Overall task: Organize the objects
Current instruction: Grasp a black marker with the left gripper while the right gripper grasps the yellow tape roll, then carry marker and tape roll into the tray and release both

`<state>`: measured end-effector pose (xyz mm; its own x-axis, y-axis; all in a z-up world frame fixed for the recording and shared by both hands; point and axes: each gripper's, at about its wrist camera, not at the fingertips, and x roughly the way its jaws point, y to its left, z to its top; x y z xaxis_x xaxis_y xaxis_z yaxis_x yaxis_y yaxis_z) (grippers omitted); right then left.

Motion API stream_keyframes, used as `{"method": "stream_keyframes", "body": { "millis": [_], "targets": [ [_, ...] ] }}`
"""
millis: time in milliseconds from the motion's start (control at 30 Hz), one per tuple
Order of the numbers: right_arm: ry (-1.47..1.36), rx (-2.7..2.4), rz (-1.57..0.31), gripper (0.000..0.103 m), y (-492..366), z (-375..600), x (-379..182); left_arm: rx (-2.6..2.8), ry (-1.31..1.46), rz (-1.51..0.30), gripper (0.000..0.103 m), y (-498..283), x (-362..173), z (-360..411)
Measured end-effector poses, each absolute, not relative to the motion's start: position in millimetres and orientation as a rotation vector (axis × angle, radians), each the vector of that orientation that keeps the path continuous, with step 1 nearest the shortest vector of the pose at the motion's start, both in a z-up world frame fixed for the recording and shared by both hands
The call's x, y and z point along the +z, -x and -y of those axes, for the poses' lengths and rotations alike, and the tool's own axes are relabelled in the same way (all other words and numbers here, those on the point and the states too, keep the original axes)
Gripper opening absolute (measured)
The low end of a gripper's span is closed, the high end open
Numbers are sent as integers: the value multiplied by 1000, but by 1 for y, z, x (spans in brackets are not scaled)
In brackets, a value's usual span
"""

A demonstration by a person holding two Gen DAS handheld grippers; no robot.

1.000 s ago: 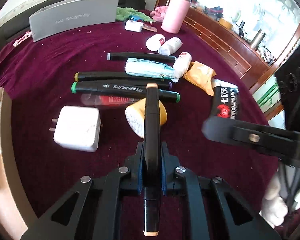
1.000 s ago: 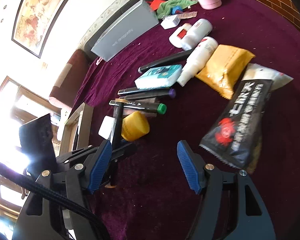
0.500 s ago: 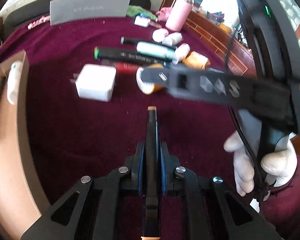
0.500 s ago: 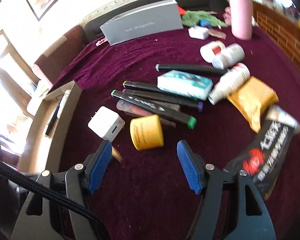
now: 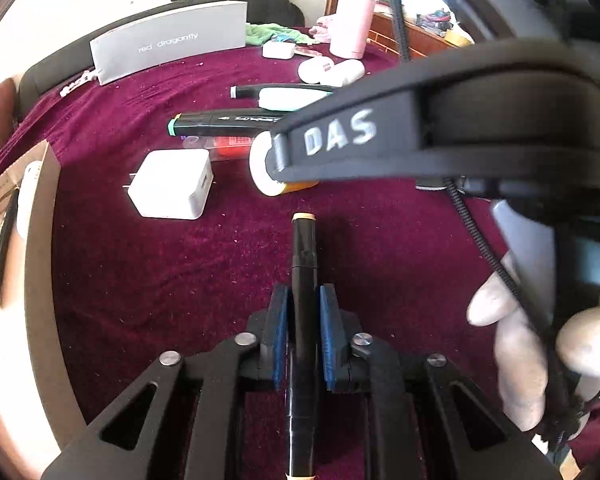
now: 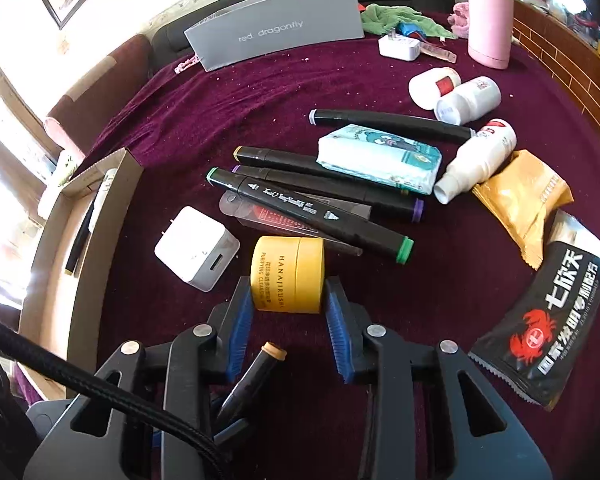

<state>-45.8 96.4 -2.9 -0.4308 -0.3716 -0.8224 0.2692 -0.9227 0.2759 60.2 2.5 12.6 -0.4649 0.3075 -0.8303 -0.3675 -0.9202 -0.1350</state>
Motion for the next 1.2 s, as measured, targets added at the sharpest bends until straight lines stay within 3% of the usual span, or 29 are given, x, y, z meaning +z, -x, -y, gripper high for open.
{"method": "stream_keyframes", "body": {
  "millis": [600,1200],
  "targets": [
    [-1270,-2356,193,30,1,-108,36,2427,1178,222,11,-97,63,63],
    [-1120,-2318,80,30,-28,-44,90,2666,921,468,11,-120,121,207]
  ]
}}
